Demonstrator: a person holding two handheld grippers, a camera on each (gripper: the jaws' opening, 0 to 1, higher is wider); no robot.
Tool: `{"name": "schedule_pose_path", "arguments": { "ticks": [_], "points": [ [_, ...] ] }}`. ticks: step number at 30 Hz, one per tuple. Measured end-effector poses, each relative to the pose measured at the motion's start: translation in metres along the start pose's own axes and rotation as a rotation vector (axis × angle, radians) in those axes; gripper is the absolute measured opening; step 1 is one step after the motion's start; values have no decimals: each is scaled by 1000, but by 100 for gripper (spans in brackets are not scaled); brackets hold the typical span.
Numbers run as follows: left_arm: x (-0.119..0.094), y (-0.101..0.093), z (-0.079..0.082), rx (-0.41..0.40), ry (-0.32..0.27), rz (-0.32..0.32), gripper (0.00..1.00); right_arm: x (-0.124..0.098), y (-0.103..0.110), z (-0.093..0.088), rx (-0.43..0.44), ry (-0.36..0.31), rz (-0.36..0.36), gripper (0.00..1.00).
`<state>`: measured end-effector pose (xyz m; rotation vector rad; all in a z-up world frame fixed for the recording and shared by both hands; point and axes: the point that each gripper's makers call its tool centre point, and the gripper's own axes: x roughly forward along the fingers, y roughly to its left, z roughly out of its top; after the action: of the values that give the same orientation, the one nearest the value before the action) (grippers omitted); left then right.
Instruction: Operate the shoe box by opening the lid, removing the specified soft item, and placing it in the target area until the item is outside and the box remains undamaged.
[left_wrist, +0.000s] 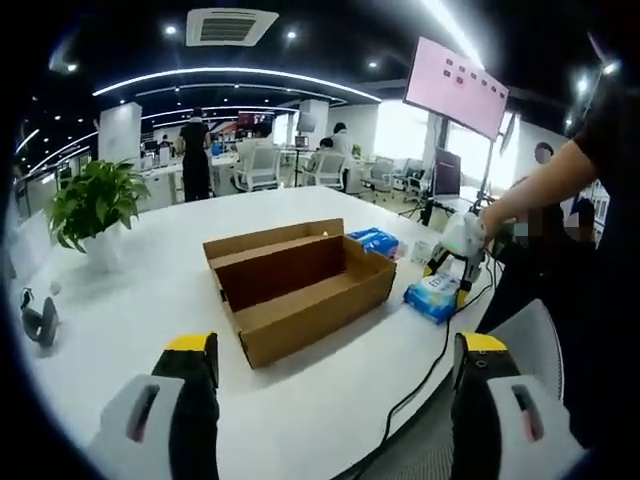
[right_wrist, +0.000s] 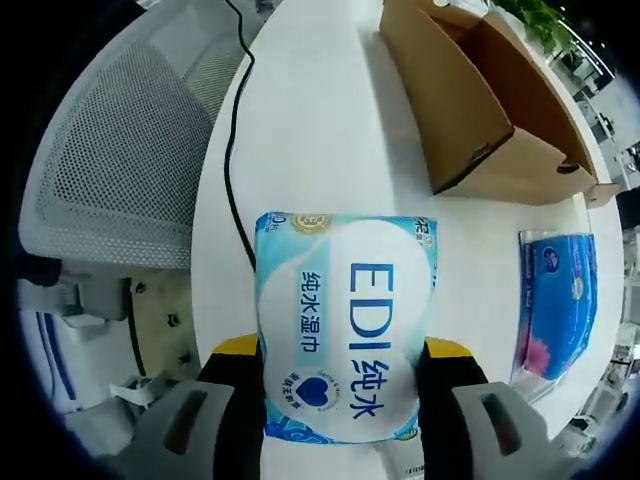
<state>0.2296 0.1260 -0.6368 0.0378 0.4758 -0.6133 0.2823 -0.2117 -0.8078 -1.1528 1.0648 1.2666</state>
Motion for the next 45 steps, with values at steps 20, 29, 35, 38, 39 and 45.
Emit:
{"name": "schedule_pose_path", "arguments": {
  "ticks": [20,29,35,38,39,45],
  "points": [
    [-4,-4,-26,25,109,-10,96,1,-21,-7,1,35,18,58],
    [-8,2,-23,60,125,-4,96,2,-37,-9,4,38,18,58],
    [-12,4,-26,91,120,9,92,3,-40,-9,-18,33,19,59],
    [-11,5,-34,57,153,16,89,4,-48,-9,-21,27,19,59],
    [-11,5,-34,59,151,17,89,4,-50,-9,-21,26,17,59],
    [-11,5,-33,66,142,21,90,5,-58,-9,-25,35,12,59]
  ]
}}
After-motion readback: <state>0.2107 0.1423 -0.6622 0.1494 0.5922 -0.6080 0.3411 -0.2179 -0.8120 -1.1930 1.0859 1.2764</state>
